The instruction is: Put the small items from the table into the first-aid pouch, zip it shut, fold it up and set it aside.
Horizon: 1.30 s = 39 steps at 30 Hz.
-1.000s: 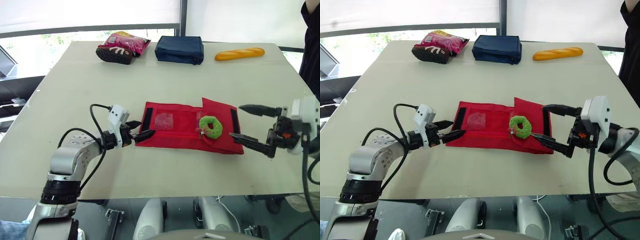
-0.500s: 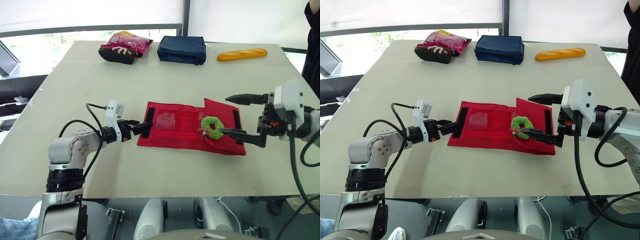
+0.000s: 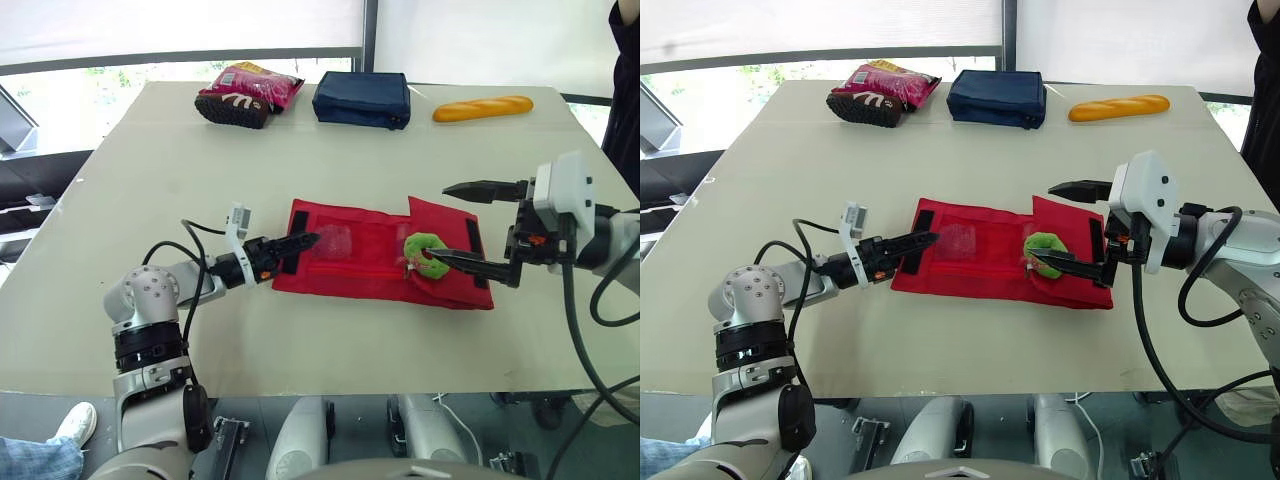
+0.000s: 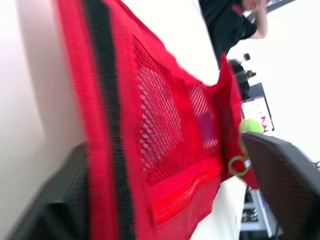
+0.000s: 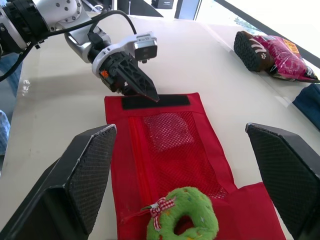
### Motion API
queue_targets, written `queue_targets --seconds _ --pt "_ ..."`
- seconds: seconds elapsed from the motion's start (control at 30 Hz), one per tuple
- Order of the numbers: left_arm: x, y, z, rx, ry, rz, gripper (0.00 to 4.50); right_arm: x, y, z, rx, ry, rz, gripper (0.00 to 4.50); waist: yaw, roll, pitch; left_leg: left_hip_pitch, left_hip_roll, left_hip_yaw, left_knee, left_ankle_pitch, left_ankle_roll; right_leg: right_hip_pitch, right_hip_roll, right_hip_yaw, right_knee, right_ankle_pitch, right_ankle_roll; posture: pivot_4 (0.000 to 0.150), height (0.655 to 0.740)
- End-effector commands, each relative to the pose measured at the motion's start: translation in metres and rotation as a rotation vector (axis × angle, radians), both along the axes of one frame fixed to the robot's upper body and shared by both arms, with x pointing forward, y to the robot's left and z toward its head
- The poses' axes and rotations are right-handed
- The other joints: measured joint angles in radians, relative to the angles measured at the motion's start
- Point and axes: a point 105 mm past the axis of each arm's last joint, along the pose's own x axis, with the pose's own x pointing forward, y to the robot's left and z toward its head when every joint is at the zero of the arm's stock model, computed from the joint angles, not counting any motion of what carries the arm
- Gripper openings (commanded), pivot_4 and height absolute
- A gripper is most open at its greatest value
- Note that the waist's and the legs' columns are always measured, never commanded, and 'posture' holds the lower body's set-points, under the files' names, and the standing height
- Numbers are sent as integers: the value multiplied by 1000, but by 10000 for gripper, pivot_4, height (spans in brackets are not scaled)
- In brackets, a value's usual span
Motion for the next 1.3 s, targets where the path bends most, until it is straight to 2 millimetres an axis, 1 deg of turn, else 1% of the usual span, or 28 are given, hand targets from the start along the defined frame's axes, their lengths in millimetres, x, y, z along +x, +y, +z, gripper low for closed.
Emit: queue_targets --seconds 0.03,0.13,0.17,0.2,0.33,0.43,0.5,0.57,0.67,0.77,0.87,0.9,1.0,1.1,1.2,1.23,1.3 --pt "0 7 17 -20 -57 0 22945 -4 5 9 8 -44 16 45000 0 0 0 0 0 0 0 0 0 0 0 0 0 0 0 1500 7134" --pt "-5 15 18 13 -71 -8 9685 -3 5 10 17 -43 15 45000 -1 0 0 0 0 0 0 0 0 0 0 0 0 0 0 1500 7134" --pt "-6 18 19 21 -72 -14 3911 -3 5 10 17 -42 15 45000 -1 0 0 0 0 0 0 0 0 0 0 0 0 0 0 1500 7134" --pt "-8 21 19 33 -73 -23 520 -3 5 10 18 -41 16 45000 -2 0 0 0 0 0 0 0 0 0 0 0 0 0 0 1500 7134" --pt "-14 37 24 85 -82 -53 520 -2 5 6 21 -24 19 45000 -2 0 0 0 0 0 -1 0 0 -1 0 0 0 0 0 1500 7134" --pt "-12 52 30 135 -98 -53 520 1 5 1 33 4 19 45000 -2 0 0 0 0 1 -1 0 0 -1 0 0 0 0 0 1500 7134" --pt "-10 65 38 169 -119 -52 520 5 3 -8 38 33 9 45000 -1 0 0 0 0 1 -1 0 0 -1 1 0 0 0 0 1500 7134" --pt "-9 71 42 183 -130 -58 520 8 2 -15 29 46 4 45000 -1 -1 0 0 -1 3 -1 0 0 -1 1 0 0 0 0 1500 7134" --pt "-5 84 49 217 -157 -60 520 12 5 -31 11 83 12 45000 -1 -1 0 -1 0 3 -1 0 0 -2 1 0 -1 0 0 1500 7134" --pt "1 87 61 221 -202 -78 520 24 10 -47 29 106 7 45000 -1 -2 0 -1 0 5 -1 0 0 -2 1 0 -1 0 0 1500 7134" --pt "3 86 64 221 -216 -104 520 31 15 -55 39 109 20 45000 -1 -2 1 -2 -1 6 -1 0 0 -2 1 -1 -1 0 0 1500 7134" --pt "3 84 65 222 -221 -121 173 36 17 -56 64 108 14 42536 -1 -2 1 -2 -1 6 -1 0 0 -2 2 -1 -1 0 0 1500 7134" --pt "2 78 70 212 -242 -163 0 46 26 -70 76 109 10 31571 -4 -2 1 -2 -1 7 -1 0 0 -3 2 0 -1 0 0 1500 7134" --pt "2 75 76 204 -265 -182 0 51 34 -81 66 113 9 16094 -4 -2 1 -3 0 6 -1 0 0 -4 2 0 0 0 -1 1500 7134" --pt "2 67 87 184 -308 -213 0 58 45 -99 27 134 -7 1734 -3 -2 1 -5 -1 6 -1 0 0 -6 2 0 1 0 -1 1500 7134" --pt "1 63 93 174 -327 -228 0 60 47 -106 1 147 -15 784 -4 -2 1 -5 -1 6 -1 0 0 -6 2 0 1 0 -1 1500 7134" --pt "-1 54 105 148 -369 -262 0 62 50 -119 -63 169 -31 784 -3 -2 1 -5 -1 6 -1 0 0 -7 2 1 2 0 -1 1500 7134"
